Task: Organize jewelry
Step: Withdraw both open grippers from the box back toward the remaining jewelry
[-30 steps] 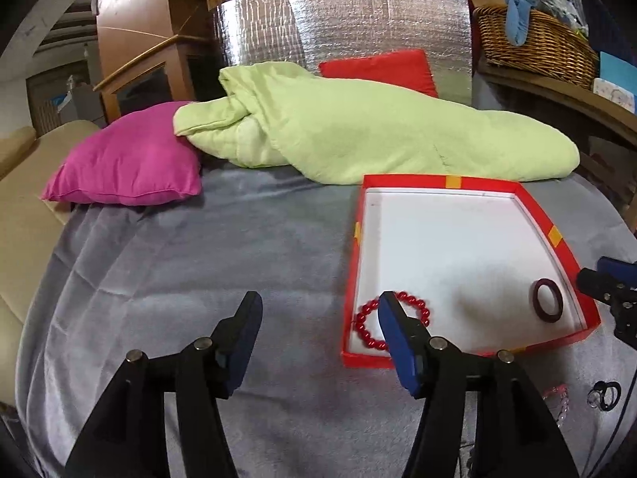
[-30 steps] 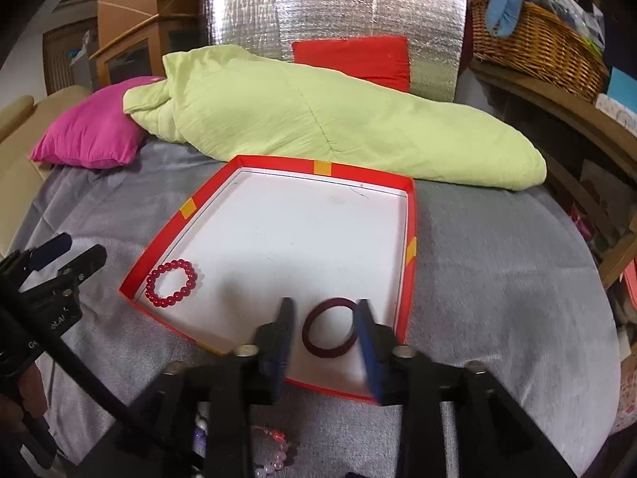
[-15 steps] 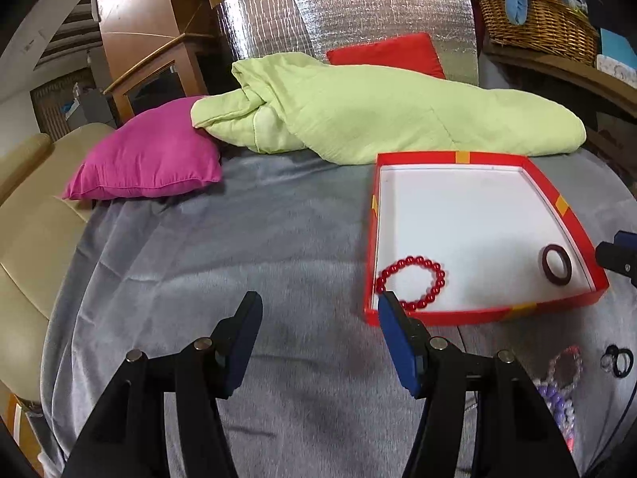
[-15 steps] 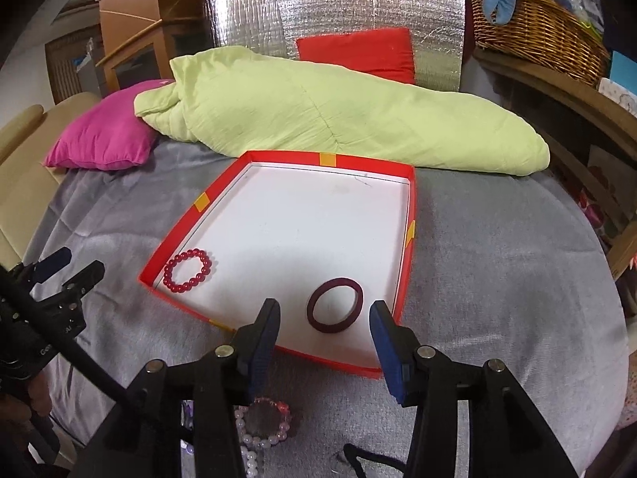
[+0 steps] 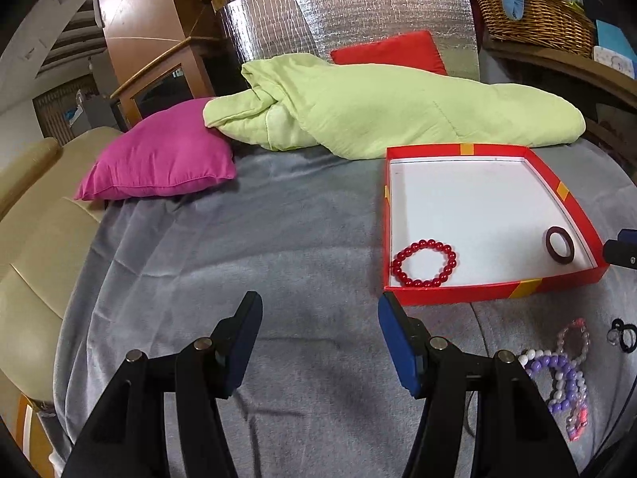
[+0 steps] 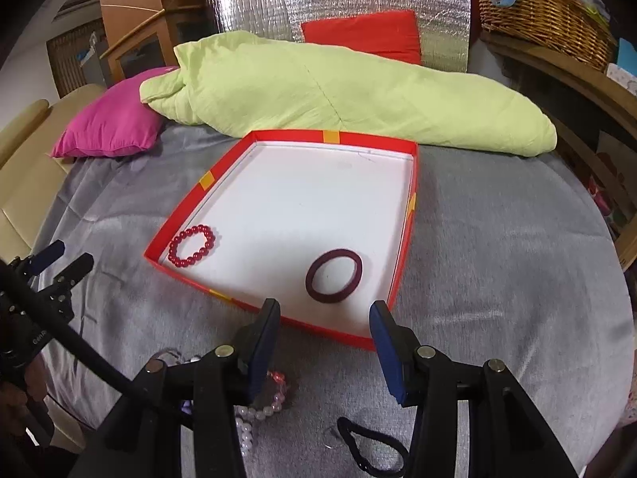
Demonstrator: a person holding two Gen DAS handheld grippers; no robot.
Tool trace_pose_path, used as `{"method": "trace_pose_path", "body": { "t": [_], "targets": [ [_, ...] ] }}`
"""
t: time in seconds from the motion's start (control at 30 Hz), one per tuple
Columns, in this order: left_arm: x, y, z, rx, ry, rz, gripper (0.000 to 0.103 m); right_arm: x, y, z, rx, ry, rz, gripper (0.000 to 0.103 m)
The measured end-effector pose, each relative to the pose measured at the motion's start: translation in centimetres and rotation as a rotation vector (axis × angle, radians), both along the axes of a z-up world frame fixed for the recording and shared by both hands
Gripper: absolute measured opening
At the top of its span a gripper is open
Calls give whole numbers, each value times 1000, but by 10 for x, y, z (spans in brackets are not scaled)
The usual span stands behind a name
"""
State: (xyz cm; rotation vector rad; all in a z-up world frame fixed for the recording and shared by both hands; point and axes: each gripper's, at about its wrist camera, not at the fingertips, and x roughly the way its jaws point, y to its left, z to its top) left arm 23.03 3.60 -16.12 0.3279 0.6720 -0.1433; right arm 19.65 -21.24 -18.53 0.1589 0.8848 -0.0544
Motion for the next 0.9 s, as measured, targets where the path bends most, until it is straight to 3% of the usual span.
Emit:
{"method": "trace_pose_path", "body": {
  "t": [0.43, 0.9],
  "targets": [
    [-10, 39, 0, 41, -25, 62, 62, -5, -8, -7, 33, 45, 4, 51],
    [-20, 72, -3, 56, -35, 108, 62, -17, -5, -17, 0, 86, 9, 51]
  ]
}}
